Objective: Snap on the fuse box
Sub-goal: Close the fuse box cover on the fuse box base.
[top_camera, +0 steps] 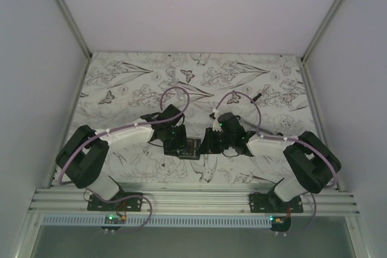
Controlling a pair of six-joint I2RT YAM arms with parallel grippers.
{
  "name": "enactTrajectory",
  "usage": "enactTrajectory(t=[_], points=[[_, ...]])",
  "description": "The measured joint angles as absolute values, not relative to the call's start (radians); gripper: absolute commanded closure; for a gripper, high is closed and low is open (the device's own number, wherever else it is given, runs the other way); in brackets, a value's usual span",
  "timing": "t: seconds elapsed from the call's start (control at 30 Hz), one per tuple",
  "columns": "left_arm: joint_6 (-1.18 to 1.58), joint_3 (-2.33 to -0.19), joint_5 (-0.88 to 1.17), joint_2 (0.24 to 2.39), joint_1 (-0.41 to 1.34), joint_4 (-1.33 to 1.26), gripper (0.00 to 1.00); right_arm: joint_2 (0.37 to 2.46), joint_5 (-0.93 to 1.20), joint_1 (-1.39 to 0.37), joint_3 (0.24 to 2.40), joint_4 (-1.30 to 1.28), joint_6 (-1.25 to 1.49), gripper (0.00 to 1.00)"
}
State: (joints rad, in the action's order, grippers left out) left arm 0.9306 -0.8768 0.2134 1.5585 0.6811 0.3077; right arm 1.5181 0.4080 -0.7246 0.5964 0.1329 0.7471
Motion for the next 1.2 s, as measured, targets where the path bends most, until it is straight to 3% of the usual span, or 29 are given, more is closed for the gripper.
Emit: enactTrajectory(t=[0.43, 0.77, 1.2], points=[[0.95, -0.847, 0.22, 1.551, 0.682, 0.274, 0.49, 1.508, 0.389, -0.725, 0.63, 0.056, 0.702, 0.71], [0.952, -0.811, 0.225, 1.521, 0.683, 0.252, 0.41, 1.488, 0.359, -0.725, 0.641, -0.006, 0.669, 0.65], [0.943, -0.81, 0.188, 1.493, 0.685, 0.287, 0.45, 1.459, 0.345, -0.725, 0.641, -0.014, 0.666, 0.56]])
